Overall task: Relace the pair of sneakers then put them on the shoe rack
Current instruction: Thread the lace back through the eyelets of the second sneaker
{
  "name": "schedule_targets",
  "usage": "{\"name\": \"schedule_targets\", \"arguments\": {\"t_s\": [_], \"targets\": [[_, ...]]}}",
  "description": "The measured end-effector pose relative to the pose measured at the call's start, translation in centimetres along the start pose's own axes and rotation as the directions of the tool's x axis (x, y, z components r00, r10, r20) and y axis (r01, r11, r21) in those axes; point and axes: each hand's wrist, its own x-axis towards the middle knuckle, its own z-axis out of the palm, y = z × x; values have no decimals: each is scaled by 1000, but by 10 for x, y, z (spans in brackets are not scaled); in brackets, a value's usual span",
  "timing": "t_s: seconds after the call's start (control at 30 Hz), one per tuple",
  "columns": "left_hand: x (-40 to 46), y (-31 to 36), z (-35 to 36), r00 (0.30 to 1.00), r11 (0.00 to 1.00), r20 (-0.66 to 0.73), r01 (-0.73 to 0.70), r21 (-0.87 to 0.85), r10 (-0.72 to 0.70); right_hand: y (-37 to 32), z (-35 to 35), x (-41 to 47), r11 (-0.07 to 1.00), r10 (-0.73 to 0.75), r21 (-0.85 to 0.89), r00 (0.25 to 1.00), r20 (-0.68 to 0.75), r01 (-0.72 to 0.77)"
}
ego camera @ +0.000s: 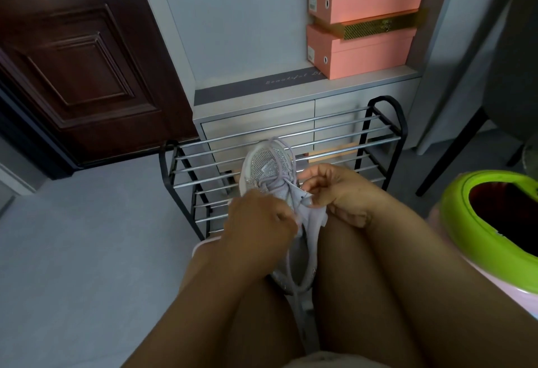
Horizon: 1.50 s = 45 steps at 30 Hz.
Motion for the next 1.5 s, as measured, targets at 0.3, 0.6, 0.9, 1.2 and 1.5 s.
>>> {"name": "schedule_targets", "arguments": {"t_s": [0.3,0.6,0.9,1.2,1.5], "targets": [[6,3,-14,996,990,21,88,113,-91,-6,7,-7,999,-11,-45,1000,11,11],[23,-8,15,986,992,-124,117,57,-109,-2,5,-4,999,-21,-25,999,-42,20],[-16,7,-30,976,979,201,121,-164,-87,1,7,0,998,-41,-61,983,-177,30],[8,-53,-26,979,995,-183,101,21,-95,-5,11,-8,970,-95,-231,991,-94,71],[32,-56,-32,988,993,-99,120,-11,-120,-9,14,-12,939,-125,-330,990,-58,99]]}}
